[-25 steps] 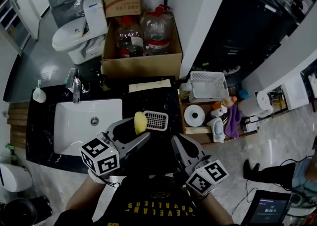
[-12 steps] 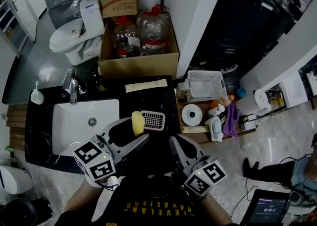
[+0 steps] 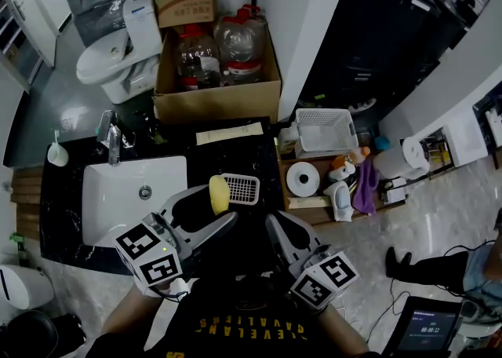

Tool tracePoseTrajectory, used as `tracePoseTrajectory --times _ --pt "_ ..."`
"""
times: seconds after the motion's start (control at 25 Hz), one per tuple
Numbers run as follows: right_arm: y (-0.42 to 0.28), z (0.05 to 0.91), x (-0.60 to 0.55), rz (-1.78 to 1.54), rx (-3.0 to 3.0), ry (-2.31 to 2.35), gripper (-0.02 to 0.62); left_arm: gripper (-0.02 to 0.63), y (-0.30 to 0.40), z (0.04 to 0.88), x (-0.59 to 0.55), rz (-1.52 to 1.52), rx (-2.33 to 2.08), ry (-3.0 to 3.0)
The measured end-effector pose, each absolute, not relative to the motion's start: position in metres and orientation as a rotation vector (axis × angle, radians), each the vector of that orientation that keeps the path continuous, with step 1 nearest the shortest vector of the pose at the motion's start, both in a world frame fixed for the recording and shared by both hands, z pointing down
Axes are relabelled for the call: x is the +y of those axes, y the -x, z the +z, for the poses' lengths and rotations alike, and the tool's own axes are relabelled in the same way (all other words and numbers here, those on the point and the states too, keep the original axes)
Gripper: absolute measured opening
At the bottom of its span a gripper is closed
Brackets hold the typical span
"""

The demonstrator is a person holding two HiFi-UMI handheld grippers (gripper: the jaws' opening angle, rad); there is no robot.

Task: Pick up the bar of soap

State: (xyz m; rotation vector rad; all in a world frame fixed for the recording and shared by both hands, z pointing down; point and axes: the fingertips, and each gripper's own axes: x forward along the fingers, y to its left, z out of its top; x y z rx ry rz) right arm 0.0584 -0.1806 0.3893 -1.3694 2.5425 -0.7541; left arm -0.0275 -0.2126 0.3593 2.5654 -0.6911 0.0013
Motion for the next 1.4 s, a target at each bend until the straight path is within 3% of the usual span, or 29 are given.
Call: tracePoseTrajectory --times 1.4 --pt "-0.047 0.395 -0.182 -0.768 2.551 1.34 0.017 0.282 0.023 0.385 -0.205 0.041 -0.635 -2.516"
